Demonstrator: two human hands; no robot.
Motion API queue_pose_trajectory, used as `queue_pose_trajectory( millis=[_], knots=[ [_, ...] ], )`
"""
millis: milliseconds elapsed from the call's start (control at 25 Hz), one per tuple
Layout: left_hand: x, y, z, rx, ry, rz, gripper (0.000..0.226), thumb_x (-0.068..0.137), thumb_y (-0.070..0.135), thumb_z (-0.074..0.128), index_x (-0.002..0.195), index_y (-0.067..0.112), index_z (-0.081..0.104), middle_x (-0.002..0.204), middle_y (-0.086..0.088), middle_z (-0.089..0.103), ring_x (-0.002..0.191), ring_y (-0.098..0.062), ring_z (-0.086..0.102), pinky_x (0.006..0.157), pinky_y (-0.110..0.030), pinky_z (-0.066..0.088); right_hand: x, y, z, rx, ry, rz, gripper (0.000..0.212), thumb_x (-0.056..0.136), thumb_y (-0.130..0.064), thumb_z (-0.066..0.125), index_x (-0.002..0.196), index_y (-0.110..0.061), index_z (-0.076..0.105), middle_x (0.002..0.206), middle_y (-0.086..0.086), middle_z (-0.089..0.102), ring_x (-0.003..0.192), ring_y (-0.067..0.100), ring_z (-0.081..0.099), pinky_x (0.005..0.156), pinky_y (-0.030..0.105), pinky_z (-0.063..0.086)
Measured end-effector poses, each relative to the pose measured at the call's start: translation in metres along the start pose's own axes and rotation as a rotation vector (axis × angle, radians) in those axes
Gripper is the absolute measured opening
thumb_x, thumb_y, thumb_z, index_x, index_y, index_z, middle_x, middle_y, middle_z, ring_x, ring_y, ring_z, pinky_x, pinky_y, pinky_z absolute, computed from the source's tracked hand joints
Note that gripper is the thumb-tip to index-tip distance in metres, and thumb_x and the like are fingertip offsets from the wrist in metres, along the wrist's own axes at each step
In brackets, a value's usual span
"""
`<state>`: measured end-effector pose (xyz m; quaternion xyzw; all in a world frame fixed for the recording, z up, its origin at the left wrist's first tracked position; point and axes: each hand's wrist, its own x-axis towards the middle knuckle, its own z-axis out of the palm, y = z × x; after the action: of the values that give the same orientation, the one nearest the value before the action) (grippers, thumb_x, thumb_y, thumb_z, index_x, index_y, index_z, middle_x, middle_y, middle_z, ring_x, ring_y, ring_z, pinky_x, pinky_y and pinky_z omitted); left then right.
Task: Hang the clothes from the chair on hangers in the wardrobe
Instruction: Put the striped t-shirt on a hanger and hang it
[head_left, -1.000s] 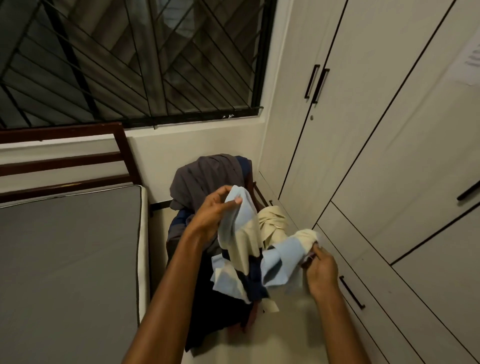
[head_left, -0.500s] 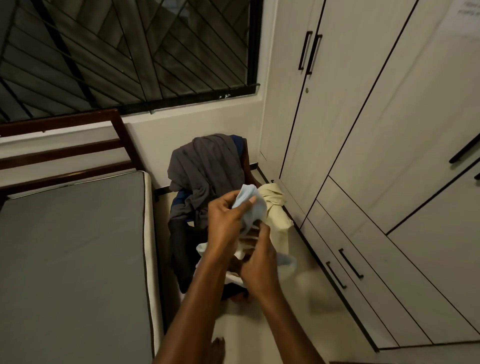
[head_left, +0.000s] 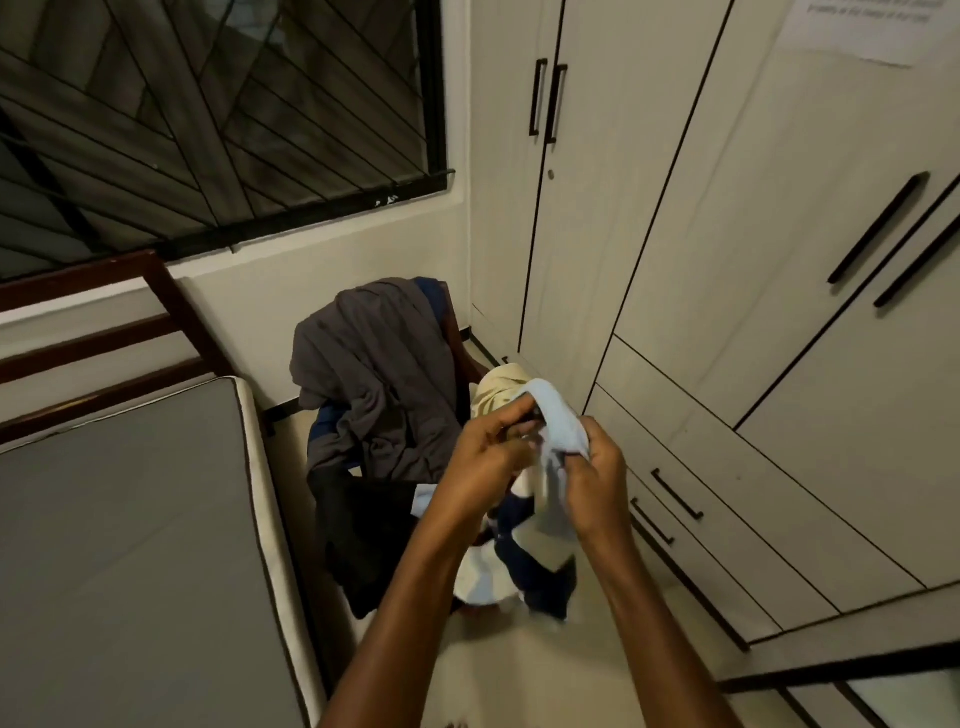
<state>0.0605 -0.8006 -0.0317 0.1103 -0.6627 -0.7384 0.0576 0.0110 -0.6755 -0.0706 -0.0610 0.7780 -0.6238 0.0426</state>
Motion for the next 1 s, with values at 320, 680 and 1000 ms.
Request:
queue_pose_trajectory(
  millis=[320,680,1000],
  knots=[
    [0.033,-0.066,-0.028,0.641,0.102,0.015,0.046,0.073,0.049,0.064,0.112,0.027,0.054,0.109,0.003,0.058,0.101,-0.017,0.056,0.077,-0.029,0.042,0.027,-0.04,-0.031,0.257,-0.075,0.1,0.037,0.096,0.001,0.05,0.076,-0.013,0.078,0.082,0.0,0.077,0.078,0.013,0.072,0.075,0.026,0.056],
    [0.058,-0.039,-0.085,0.405,-0.295,0.108,0.023,0.092,-0.001,0.052,0.105,0.009,0.069,0.074,0.007,0.063,0.066,-0.003,0.058,0.061,-0.017,0.045,0.009,-0.017,-0.098,0.348,0.164,0.223,0.032,0.101,-0.011,0.043,0.082,-0.007,0.069,0.073,0.0,0.075,0.078,0.019,0.067,0.077,0.027,0.053],
    [0.063,-0.028,-0.054,0.184,-0.325,0.105,0.039,0.073,0.009,0.048,0.101,-0.001,0.074,0.102,-0.007,0.075,0.099,-0.013,0.068,0.086,-0.019,0.051,-0.034,-0.015,-0.106,0.502,0.189,0.328,0.038,0.103,-0.015,0.033,0.089,-0.005,0.067,0.075,0.004,0.075,0.079,0.021,0.069,0.082,0.031,0.051]
  ],
)
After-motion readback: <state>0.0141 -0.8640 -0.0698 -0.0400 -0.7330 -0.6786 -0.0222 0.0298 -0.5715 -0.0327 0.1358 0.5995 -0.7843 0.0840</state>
